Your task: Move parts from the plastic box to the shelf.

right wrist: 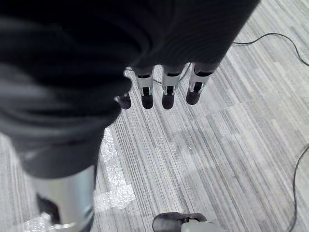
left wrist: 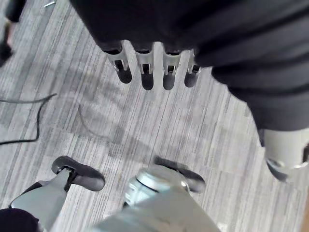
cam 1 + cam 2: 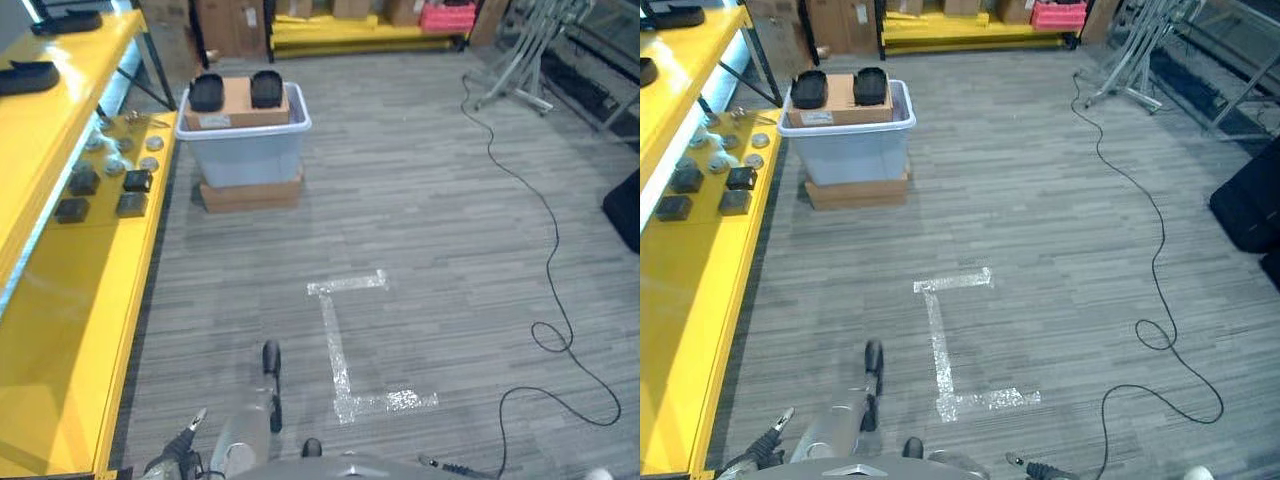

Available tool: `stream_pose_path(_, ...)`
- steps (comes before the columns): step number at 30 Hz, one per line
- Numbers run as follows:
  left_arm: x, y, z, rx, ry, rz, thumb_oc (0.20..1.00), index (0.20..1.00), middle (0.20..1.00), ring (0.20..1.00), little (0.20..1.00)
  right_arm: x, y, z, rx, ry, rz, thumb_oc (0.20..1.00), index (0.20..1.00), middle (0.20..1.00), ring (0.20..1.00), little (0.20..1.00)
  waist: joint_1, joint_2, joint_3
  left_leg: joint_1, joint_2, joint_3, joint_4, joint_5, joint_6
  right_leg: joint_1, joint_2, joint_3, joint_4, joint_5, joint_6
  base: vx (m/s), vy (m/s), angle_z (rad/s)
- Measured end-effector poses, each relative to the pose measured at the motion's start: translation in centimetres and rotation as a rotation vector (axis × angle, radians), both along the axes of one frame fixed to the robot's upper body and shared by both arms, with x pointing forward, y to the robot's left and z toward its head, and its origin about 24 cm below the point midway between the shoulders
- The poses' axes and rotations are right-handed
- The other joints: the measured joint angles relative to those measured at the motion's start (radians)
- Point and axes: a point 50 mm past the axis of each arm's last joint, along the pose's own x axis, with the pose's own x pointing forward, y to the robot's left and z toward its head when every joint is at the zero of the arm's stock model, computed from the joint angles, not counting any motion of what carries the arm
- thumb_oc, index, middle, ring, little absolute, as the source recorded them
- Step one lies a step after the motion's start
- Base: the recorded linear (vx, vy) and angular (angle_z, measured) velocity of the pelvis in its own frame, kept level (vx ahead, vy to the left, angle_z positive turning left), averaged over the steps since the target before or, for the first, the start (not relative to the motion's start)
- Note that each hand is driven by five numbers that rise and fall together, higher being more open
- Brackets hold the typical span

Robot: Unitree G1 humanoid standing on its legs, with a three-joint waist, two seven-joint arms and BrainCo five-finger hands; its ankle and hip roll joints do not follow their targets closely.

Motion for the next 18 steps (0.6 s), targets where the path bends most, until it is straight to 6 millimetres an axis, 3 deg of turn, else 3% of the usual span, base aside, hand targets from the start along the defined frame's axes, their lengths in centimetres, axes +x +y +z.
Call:
stream_pose_path(3,-1.1,0.2,-0.2,-0.008,0.025,0.068,1.0,1.0,1.0,1.0,1.0,-0.2,-0.2,0.0,-0.004,0.008,0.026,1.0,1.0,1.0,1.0,1.0,0.027,-0.006,0.016,-0.011,0.001,0.058,0.031,0.0,0.004,0.089,-0.02,0.042,-0.004,-0.058,0.025,0.5,0.131,-0.49)
stream_pose_path(4,-1.3,0.2,-0.2,-0.009,0.029,0.075,1.0,1.0,1.0,1.0,1.0,-0.2,-0.3,0.0,-0.007,0.012,0.041,1.0,1.0,1.0,1.0,1.0,0.031,-0.004,0.015,-0.018,0.006,0.074,0.072,0.004,0.007,0.115,-0.025,0.038,0.004,-0.072,0.007,0.64,0.201,-0.46)
stream_pose_path(6,-1.4,0.4,-0.2,-0.009,0.025,0.106,1.0,1.0,1.0,1.0,1.0,0.0,-0.4,0.1,-0.007,0.005,0.062,1.0,1.0,1.0,1.0,1.0,0.038,-0.004,0.01,-0.022,0.013,0.097,0.17,-0.004,0.018,0.154,-0.044,0.04,0.025,-0.114,0.006,0.54,0.199,-0.56)
stream_pose_path(7,-1.9,0.3,-0.3,-0.011,0.032,0.139,1.0,1.0,1.0,1.0,1.0,0.1,-0.8,0.3,-0.017,0.002,0.067,1.0,1.0,1.0,1.0,1.0,0.042,0.014,-0.005,0.066,0.022,0.103,0.163,-0.034,0.051,0.181,-0.052,0.042,0.096,-0.142,0.015,0.41,0.168,-0.68)
stream_pose_path(8,-2.3,0.5,-0.3,-0.004,0.042,0.148,1.0,1.0,1.0,1.0,1.0,-0.1,-0.6,0.2,-0.014,0.006,0.068,1.0,1.0,1.0,1.0,1.0,0.039,0.033,-0.025,0.135,0.025,0.099,0.119,0.005,0.084,0.196,-0.055,0.039,0.156,-0.149,0.024,0.65,0.309,-0.53)
stream_pose_path(9,-2.2,0.9,-0.2,0.014,0.041,0.143,1.0,1.0,1.0,1.0,1.0,-0.2,0.1,-0.1,0.007,0.006,0.069,1.0,1.0,1.0,1.0,1.0,0.04,0.001,-0.04,0.166,0.003,0.114,0.14,0.014,0.094,0.193,-0.091,0.024,0.241,-0.149,0.03,0.63,0.354,-0.32)
stream_pose_path(10,-1.1,1.3,0.1,0.028,0.01,0.122,1.0,1.0,1.0,1.0,1.0,-0.2,1.0,-0.3,0.031,-0.001,0.072,1.0,1.0,1.0,1.0,1.0,0.049,-0.029,-0.059,0.205,-0.035,0.136,0.161,0.017,0.122,0.147,-0.131,0.0,0.413,-0.136,0.043,0.81,0.529,-0.05)
stream_pose_path(11,-0.2,1.2,0.2,0.033,0.001,0.064,1.0,1.0,1.0,1.0,1.0,-1.0,2.0,-0.7,0.057,0.006,0.066,1.0,1.0,1.0,1.0,1.0,0.041,-0.055,-0.075,0.263,-0.101,0.128,0.183,-0.032,0.192,0.023,-0.252,-0.059,0.805,-0.028,0.095,0.53,0.379,0.09)
stream_pose_path(12,0.7,0.7,0.3,0.029,-0.015,0.029,1.0,1.0,1.0,1.0,1.0,-0.6,2.6,-0.7,0.069,-0.012,0.072,1.0,1.0,1.0,1.0,1.0,0.038,-0.062,-0.08,0.295,-0.136,0.119,0.182,-0.06,0.224,-0.064,-0.306,-0.06,0.968,0.028,0.123,0.53,0.322,0.24)
stream_pose_path(13,1.8,0.0,0.4,0.026,-0.035,-0.027,1.0,1.0,1.0,1.0,1.0,-0.4,2.9,-0.8,0.076,-0.015,0.073,1.0,1.0,1.0,1.0,1.0,0.041,-0.049,-0.083,0.317,-0.155,0.119,0.177,-0.083,0.241,-0.166,-0.338,-0.049,1.111,0.045,0.122,0.37,0.074,0.23)
stream_pose_path(14,3.3,-1.3,0.5,0.008,-0.084,-0.093,1.0,1.0,1.0,1.0,1.0,0.9,3.1,-0.6,0.079,-0.054,0.089,1.0,1.0,1.0,1.0,1.0,0.029,0.018,-0.112,0.349,-0.147,0.091,0.118,-0.098,0.236,-0.351,-0.322,-0.064,1.15,-0.053,0.098,0.4,0.005,0.23)
stream_pose_path(16,4.1,-1.5,0.7,0.006,-0.113,-0.095,1.0,1.0,1.0,1.0,1.0,1.7,1.9,-0.1,0.05,-0.095,0.1,1.0,1.0,1.0,1.0,1.0,0.013,0.084,-0.119,0.397,-0.132,0.062,0.065,-0.06,0.154,-0.481,-0.268,-0.116,0.982,-0.107,0.096,0.31,-0.094,0.42)
stream_pose_path(17,5.0,-1.7,1.0,0.006,-0.133,-0.098,1.0,1.0,1.0,1.0,1.0,2.4,1.4,0.2,0.034,-0.124,0.108,1.0,1.0,1.0,1.0,1.0,0.01,0.094,-0.094,0.395,-0.113,0.035,0.105,-0.121,-0.08,-0.504,-0.22,-0.128,0.814,-0.092,0.073,0.36,-0.157,0.55)
stream_pose_path(18,5.7,-0.8,1.4,0.027,-0.143,-0.092,1.0,1.0,1.0,1.0,1.0,3.2,1.8,0.4,0.045,-0.149,0.112,1.0,1.0,1.0,1.0,1.0,0.018,0.048,-0.063,0.36,-0.125,0.02,0.221,-0.129,-0.116,-0.518,-0.249,-0.122,0.669,-0.069,0.061,0.54,-0.23,1.13)
